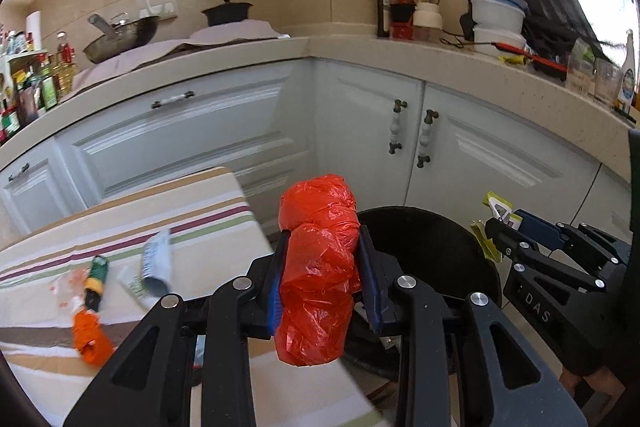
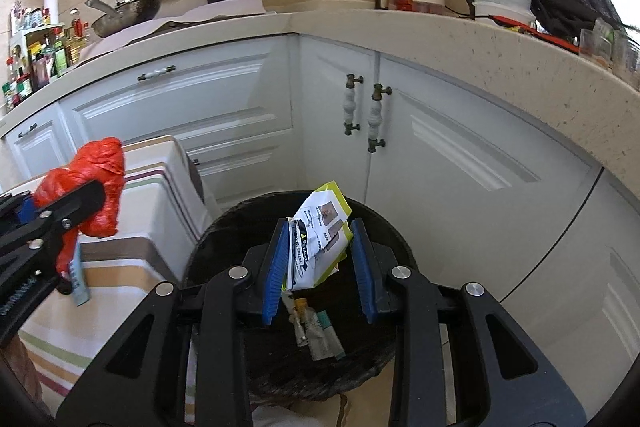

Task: Collect trash
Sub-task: 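Carry the bag and sachet over the black bin and open both grippers, then move both tools back over the table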

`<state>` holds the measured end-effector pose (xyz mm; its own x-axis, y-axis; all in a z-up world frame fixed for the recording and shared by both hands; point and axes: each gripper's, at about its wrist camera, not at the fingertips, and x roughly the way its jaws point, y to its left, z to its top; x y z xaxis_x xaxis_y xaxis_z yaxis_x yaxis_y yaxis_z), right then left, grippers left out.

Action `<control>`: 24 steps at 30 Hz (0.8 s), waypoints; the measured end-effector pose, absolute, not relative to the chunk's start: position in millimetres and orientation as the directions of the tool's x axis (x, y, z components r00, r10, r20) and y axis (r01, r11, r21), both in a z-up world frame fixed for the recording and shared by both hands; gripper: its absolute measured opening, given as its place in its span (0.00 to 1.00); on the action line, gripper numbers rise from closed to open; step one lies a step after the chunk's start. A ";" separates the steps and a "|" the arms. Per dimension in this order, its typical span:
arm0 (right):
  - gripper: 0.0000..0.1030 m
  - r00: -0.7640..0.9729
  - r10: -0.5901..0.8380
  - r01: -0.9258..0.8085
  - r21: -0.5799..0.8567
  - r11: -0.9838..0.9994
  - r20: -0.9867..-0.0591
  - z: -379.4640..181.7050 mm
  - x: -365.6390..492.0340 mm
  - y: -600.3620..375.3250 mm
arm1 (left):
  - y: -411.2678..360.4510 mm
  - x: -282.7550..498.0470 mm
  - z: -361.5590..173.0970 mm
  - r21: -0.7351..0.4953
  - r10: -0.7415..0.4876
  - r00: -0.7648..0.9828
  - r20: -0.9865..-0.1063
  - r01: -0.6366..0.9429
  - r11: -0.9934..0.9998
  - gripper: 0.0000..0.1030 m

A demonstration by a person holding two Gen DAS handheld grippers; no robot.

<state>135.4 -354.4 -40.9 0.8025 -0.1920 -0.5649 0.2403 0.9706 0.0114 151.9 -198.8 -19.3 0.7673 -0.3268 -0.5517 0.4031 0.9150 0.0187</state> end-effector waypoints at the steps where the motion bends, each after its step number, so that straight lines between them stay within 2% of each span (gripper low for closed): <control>1: 0.29 0.801 -0.194 0.244 0.013 0.970 -0.566 -42.3 137.8 -357.4 | -203.4 155.9 -21.5 0.021 -0.327 0.764 -0.556 0.406 0.914 0.31; 5: 0.31 0.796 -0.201 0.255 0.016 0.967 -0.572 -48.3 149.4 -367.9 | -220.0 171.5 -30.6 0.031 -0.322 0.755 -0.572 0.412 0.911 0.32; 7: 0.37 0.794 -0.203 0.257 0.015 0.966 -0.574 -51.8 154.9 -371.3 | -226.1 178.7 -35.1 0.033 -0.321 0.746 -0.584 0.417 0.908 0.34; 8: 0.38 0.795 -0.201 0.257 0.017 0.966 -0.573 -53.4 157.7 -373.3 | -229.4 181.7 -37.7 0.036 -0.320 0.741 -0.591 0.420 0.907 0.36; 12: 0.40 0.789 -0.211 0.274 0.023 0.961 -0.578 -59.4 166.1 -381.8 | -237.2 190.4 -44.2 0.049 -0.313 0.734 -0.602 0.425 0.904 0.53; 17: 0.40 0.785 -0.217 0.283 0.025 0.959 -0.581 -60.0 168.2 -385.6 | -235.6 194.3 -44.5 0.041 -0.311 0.735 -0.602 0.417 0.908 0.57; 24: 0.40 0.789 -0.212 0.281 0.031 0.959 -0.577 -54.6 161.3 -380.6 | -227.7 188.0 -37.8 0.035 -0.311 0.742 -0.594 0.410 0.911 0.57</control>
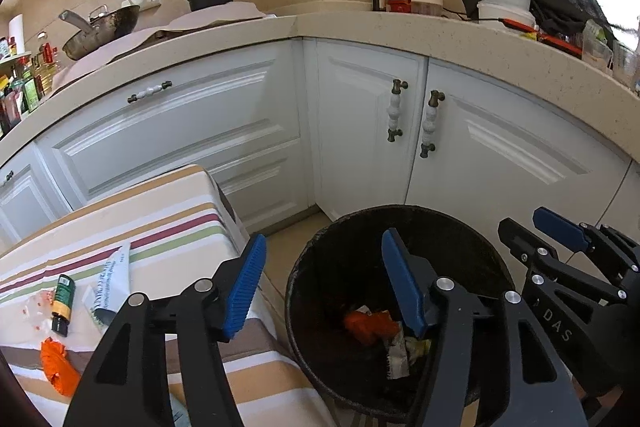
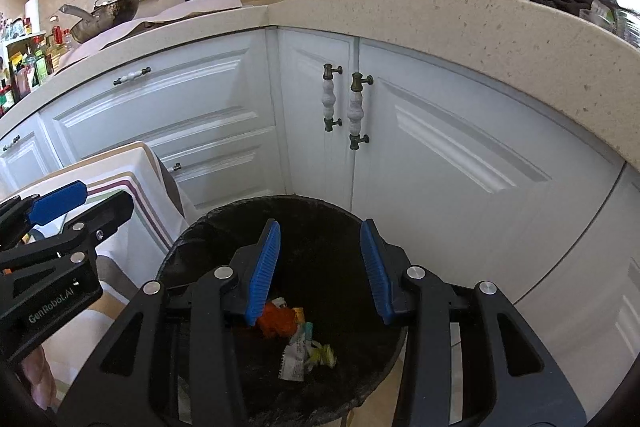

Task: Collect trash
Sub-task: 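Move both tools back over the table, then grasp the red bottle with the right gripper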

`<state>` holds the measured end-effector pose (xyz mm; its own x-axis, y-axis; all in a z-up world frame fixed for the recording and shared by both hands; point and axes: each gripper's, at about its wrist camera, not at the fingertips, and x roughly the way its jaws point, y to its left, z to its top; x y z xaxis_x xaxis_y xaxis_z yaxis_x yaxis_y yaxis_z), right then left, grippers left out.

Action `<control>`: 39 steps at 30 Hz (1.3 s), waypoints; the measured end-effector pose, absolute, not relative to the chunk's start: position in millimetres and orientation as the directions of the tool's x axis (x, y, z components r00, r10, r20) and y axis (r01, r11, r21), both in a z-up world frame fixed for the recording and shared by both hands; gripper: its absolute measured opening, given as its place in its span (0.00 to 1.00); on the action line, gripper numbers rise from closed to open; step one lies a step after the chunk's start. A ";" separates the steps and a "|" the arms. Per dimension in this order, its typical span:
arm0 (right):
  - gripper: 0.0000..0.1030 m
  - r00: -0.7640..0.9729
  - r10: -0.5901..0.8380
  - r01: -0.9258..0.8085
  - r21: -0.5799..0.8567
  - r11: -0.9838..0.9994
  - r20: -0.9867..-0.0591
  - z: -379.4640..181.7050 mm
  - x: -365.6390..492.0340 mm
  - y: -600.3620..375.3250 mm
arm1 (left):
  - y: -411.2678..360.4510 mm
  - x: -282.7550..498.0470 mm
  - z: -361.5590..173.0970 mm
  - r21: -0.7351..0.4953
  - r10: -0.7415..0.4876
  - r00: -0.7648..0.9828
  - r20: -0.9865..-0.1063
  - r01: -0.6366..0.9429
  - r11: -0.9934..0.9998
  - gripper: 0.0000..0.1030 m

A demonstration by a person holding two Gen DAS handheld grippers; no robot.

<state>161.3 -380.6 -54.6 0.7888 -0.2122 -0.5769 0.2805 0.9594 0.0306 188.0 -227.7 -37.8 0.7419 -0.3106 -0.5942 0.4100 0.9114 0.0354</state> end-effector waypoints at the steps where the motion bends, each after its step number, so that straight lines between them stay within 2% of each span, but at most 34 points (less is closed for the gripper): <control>1: 0.40 0.790 -0.209 0.278 0.034 0.960 -0.576 -53.1 159.5 -378.3 | -224.4 186.1 -35.6 0.032 -0.310 0.744 -0.592 0.407 0.913 0.57; 11: 0.40 0.807 -0.105 0.176 0.066 0.982 -0.581 -45.5 148.2 -328.3 | -167.6 160.9 -25.8 0.029 -0.248 0.766 -0.593 0.328 0.944 0.59; 29: 0.40 0.775 0.133 -0.129 0.051 0.990 -0.617 -49.3 147.8 -187.9 | -5.5 119.7 -34.3 0.038 0.022 0.786 -0.617 0.001 0.999 0.61; 32: 0.36 0.761 0.159 -0.173 0.040 0.984 -0.629 -50.9 148.7 -168.7 | 13.6 117.3 -37.8 0.032 0.052 0.780 -0.624 -0.040 0.999 0.62; 34: 0.29 0.750 0.175 -0.201 0.032 0.979 -0.638 -53.1 148.4 -157.4 | 25.1 115.6 -39.6 0.027 0.065 0.774 -0.629 -0.062 0.998 0.62; 39: 0.23 0.719 0.206 -0.259 0.020 0.966 -0.663 -59.9 152.1 -132.1 | 46.1 111.0 -43.9 0.014 0.083 0.767 -0.636 -0.097 0.995 0.62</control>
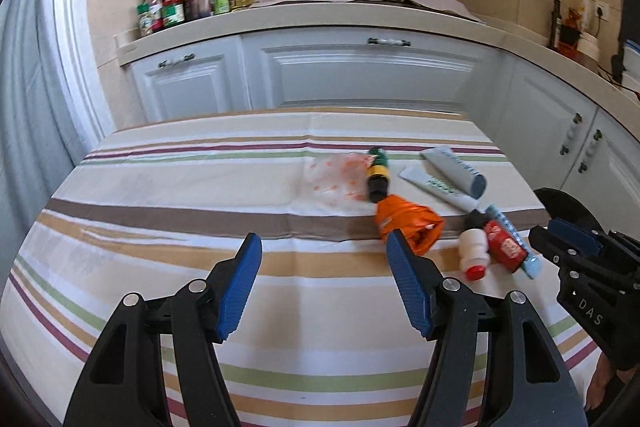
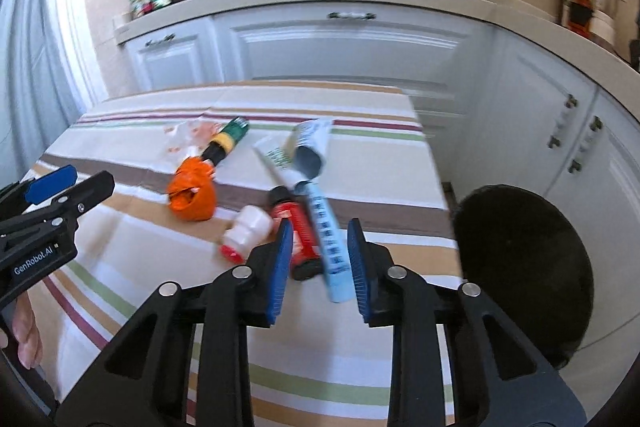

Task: Collect trash
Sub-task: 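Grasp the red bottle with the right gripper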

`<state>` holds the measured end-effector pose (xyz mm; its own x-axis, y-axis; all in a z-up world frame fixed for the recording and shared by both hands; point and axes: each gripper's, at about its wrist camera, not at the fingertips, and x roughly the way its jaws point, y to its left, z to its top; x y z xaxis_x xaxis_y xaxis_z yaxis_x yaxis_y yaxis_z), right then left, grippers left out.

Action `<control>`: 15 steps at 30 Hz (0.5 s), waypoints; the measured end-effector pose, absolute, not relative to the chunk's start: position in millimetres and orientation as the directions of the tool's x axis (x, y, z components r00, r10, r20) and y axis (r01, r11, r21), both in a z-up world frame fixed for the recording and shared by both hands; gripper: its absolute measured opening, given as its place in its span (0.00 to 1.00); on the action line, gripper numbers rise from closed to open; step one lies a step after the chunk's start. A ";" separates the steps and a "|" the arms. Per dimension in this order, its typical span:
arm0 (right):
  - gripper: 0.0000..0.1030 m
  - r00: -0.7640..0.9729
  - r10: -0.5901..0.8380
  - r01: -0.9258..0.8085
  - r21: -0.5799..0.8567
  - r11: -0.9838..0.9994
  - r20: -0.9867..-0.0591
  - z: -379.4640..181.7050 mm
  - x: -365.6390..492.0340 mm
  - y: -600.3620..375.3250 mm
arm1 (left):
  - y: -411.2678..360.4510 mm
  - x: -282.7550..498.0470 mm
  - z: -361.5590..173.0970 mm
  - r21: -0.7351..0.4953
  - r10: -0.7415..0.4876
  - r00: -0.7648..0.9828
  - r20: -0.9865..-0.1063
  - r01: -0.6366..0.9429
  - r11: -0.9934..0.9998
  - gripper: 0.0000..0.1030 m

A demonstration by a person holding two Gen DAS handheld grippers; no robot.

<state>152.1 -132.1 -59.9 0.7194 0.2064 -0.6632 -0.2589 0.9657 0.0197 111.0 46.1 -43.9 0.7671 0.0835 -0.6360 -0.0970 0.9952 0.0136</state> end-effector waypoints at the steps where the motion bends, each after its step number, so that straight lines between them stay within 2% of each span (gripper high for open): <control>1: 0.23 0.714 0.209 -0.266 0.018 0.964 -0.668 -61.3 153.3 -128.7 | 49.1 110.6 -44.6 0.012 0.086 0.766 -0.637 -0.101 0.995 0.62; 15: 0.22 0.648 0.195 -0.300 -0.012 0.954 -0.737 -80.1 173.2 -104.1 | 86.0 112.3 -53.8 -0.029 0.109 0.750 -0.652 -0.168 0.985 0.62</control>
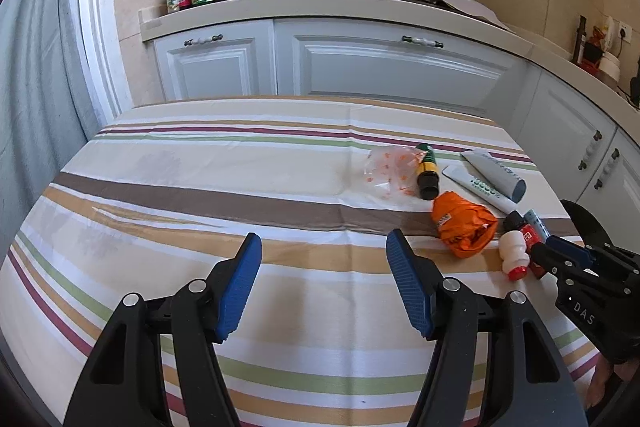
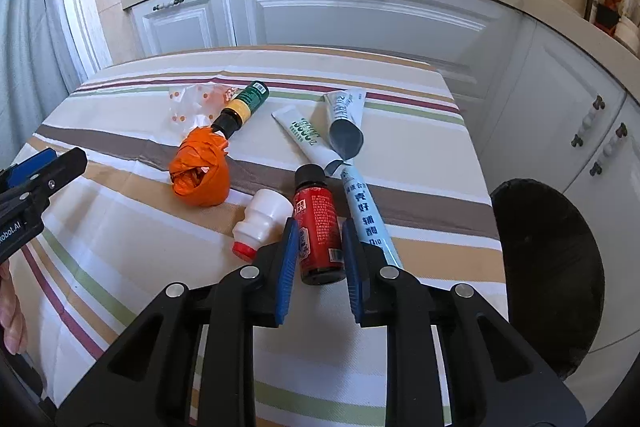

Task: Collect trash
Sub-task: 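Grasp the red bottle with the right gripper, then grasp the white red-capped bottle with the left gripper while the right gripper holds the red bottle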

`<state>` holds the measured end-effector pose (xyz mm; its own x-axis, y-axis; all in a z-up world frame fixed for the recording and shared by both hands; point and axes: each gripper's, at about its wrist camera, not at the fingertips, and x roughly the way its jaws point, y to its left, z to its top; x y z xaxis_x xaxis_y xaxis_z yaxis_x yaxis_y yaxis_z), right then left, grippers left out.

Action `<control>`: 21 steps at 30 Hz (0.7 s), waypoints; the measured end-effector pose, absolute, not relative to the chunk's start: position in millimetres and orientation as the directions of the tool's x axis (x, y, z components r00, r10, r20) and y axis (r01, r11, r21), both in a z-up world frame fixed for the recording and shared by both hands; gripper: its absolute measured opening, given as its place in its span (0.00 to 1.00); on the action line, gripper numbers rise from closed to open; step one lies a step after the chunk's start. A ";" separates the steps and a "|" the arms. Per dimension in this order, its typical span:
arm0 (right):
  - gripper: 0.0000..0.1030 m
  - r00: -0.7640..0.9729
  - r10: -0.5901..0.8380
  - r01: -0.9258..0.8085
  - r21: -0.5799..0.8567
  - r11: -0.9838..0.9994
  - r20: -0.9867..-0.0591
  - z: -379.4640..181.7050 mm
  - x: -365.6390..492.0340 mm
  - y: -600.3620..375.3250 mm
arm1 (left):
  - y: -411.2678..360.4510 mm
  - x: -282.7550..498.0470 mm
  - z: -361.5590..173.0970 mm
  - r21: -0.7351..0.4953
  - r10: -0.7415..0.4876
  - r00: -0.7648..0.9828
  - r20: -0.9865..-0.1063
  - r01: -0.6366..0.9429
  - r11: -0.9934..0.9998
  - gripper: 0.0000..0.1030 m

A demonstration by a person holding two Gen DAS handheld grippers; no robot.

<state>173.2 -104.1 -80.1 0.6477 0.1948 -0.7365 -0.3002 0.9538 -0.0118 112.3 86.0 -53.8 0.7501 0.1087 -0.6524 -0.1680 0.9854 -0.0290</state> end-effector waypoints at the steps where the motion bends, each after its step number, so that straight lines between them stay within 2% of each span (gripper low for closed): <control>1: 0.22 0.645 0.193 -0.303 -0.015 0.953 -0.739 -80.3 173.7 -103.3 | 86.9 112.4 -54.1 -0.031 0.109 0.749 -0.653 -0.170 0.985 0.62; 11: 0.23 0.617 0.174 -0.310 -0.033 0.950 -0.767 -87.2 180.6 -95.4 | 89.7 112.3 -57.2 -0.039 0.107 0.742 -0.661 -0.176 0.984 0.62; 21: 0.23 0.694 0.146 -0.260 -0.057 0.964 -0.705 -64.9 165.5 -111.2 | 74.1 113.2 -59.6 -0.041 0.074 0.736 -0.672 -0.136 0.990 0.62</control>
